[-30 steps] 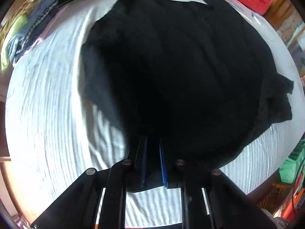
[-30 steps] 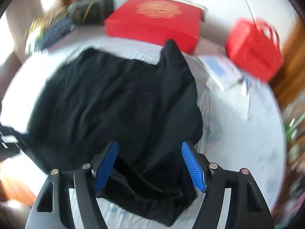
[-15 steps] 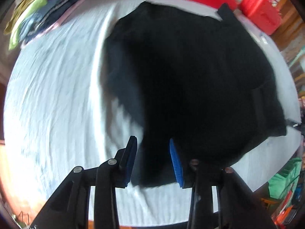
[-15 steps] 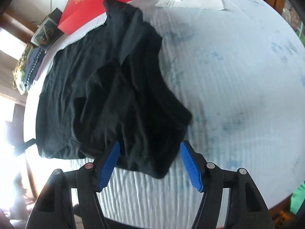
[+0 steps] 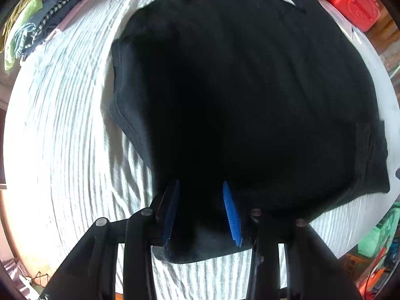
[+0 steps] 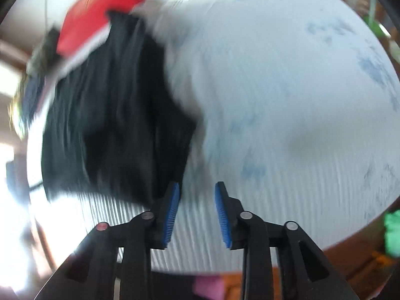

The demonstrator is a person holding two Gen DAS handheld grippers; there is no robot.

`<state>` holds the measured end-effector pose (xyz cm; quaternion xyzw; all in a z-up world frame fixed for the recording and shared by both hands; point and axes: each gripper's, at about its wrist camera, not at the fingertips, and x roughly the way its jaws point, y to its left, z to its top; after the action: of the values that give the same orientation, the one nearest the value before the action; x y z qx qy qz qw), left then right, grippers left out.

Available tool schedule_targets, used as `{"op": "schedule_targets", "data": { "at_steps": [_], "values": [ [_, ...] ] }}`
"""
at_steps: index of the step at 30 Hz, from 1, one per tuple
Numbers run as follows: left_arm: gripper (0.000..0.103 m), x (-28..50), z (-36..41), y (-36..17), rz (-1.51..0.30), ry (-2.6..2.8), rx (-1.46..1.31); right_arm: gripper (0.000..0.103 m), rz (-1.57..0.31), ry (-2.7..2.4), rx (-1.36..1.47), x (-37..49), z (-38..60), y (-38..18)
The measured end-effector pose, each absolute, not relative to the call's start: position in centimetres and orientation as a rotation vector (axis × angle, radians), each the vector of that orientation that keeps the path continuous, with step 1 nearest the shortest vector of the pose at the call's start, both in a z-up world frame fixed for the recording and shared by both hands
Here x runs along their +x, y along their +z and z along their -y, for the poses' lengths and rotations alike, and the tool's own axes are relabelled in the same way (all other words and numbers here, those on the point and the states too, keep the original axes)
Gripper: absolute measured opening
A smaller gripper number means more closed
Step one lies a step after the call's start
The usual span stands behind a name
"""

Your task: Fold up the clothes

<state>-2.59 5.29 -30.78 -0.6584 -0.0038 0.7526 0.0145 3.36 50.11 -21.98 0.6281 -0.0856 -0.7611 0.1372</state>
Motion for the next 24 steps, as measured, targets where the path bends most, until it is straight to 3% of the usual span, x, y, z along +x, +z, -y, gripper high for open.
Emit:
{"op": "schedule_targets", "data": {
  "at_steps": [3,6,8,9,14,15,16,17,19,21,24],
  "values": [
    [0.036,-5.2,-4.5,-28.5,0.018,2.381,-2.018,0.06,0.34,-2.213,1.817,1.3,-49.8,-22.8],
    [0.036,-8.1,-3.6,-26.3,0.023,2.413,-1.993,0.064,0.321,-2.218,1.825,0.2,-48.3,-23.9],
    [0.036,-10.9,-2.4,-25.3,0.038,2.426,-1.997,0.052,0.275,-2.234,1.829,-0.5,-47.2,-24.5],
    [0.036,-12.2,-1.8,-24.8,0.047,2.432,-1.999,0.002,0.177,-2.27,1.831,-0.4,-46.4,-24.3],
    [0.038,-19.1,1.4,-22.1,0.123,2.438,-1.983,0.004,-0.039,-2.376,2.084,-0.4,-49.1,-24.1],
    [0.049,-20.8,1.8,-21.7,0.136,2.435,-1.976,0.005,-0.002,-2.395,2.091,-1.0,-49.9,-23.3],
    [0.06,-22.7,2.1,-21.2,0.146,2.436,-1.956,0.013,0.046,-2.409,2.083,-1.6,-50.4,-22.4],
    [0.064,-24.7,2.4,-20.7,0.155,2.435,-1.937,0.02,0.131,-2.405,2.02,-2.6,-50.1,-21.1],
    [0.065,-28.8,2.2,-20.1,0.16,2.43,-1.915,0.058,0.253,-2.389,1.874,-5.4,-48.0,-18.5],
    [0.065,-32.6,2.0,-19.9,0.164,2.412,-1.908,0.077,0.304,-2.364,1.747,-8.7,-44.7,-16.3],
    [0.065,-28.8,3.2,-20.7,0.145,2.379,-1.953,0.08,0.265,-2.311,1.64,-14.6,-38.4,-14.1]
  ]
}}
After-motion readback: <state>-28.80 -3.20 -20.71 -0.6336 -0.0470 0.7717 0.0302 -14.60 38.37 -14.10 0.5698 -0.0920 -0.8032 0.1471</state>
